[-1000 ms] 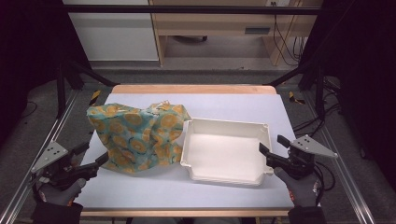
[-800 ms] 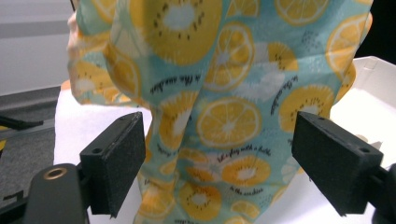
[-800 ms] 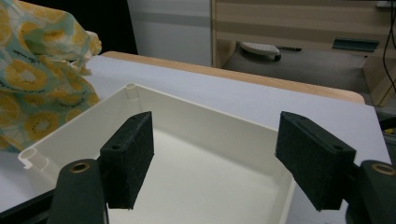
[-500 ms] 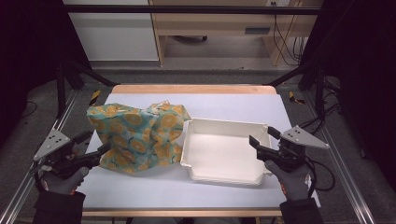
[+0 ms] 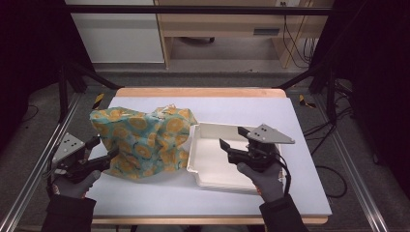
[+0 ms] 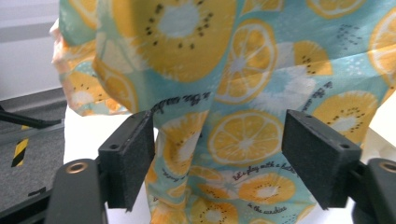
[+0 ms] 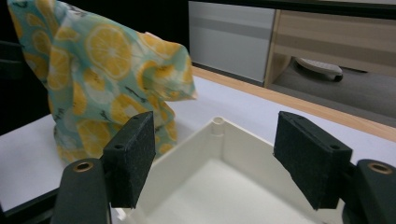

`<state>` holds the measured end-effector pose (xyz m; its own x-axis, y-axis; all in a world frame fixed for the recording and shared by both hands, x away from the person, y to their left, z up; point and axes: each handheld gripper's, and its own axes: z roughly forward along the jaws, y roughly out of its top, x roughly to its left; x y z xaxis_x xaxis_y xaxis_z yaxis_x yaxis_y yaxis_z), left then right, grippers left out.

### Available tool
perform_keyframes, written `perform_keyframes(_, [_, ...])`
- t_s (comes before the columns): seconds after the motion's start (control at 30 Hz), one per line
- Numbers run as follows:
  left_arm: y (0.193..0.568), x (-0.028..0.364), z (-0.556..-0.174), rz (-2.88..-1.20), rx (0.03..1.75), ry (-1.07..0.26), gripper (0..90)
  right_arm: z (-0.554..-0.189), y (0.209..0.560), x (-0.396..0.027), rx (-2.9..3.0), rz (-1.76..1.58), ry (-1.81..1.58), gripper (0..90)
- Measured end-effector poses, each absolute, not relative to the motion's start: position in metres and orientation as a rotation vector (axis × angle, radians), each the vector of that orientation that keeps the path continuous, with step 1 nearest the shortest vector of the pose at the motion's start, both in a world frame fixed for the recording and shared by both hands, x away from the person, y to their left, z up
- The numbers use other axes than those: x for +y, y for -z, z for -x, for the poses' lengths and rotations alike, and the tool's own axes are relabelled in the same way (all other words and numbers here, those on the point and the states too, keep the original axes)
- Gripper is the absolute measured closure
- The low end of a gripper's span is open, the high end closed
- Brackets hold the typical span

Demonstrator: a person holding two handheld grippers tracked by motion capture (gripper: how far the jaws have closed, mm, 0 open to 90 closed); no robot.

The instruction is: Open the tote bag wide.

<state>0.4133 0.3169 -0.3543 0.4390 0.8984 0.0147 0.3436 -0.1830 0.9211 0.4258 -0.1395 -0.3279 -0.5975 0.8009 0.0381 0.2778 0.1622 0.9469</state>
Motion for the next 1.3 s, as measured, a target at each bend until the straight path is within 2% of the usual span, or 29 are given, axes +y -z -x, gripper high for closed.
perform_keyframes(0.4, [0.356, 0.329, -0.422, -1.706, 1.108, -0.723, 36.9, -0.431, 0.325, -0.081, 2.037, -0.935, -1.478, 31.8])
perform_keyframes(0.73, [0.346, 0.319, -0.434, -1.721, 1.102, -0.758, 47.2, -0.434, 0.335, -0.037, 2.119, -0.884, -1.471, 38.5])
perform_keyframes(0.97, [0.347, 0.322, -0.432, -1.711, 1.123, -0.772, 68.4, -0.435, 0.344, -0.013, 2.134, -0.881, -1.509, 45.8])
perform_keyframes(1.0, [0.347, 0.323, -0.432, -1.713, 1.124, -0.777, 68.4, -0.435, 0.344, -0.013, 2.134, -0.881, -1.509, 45.8])
perform_keyframes(1.17, [0.347, 0.326, -0.429, -1.711, 1.125, -0.768, 82.8, -0.439, 0.351, 0.000, 2.153, -0.886, -1.491, 49.3])
perform_keyframes(1.3, [0.346, 0.328, -0.428, -1.711, 1.128, -0.760, 87.8, -0.441, 0.353, 0.005, 2.156, -0.893, -1.493, 51.3])
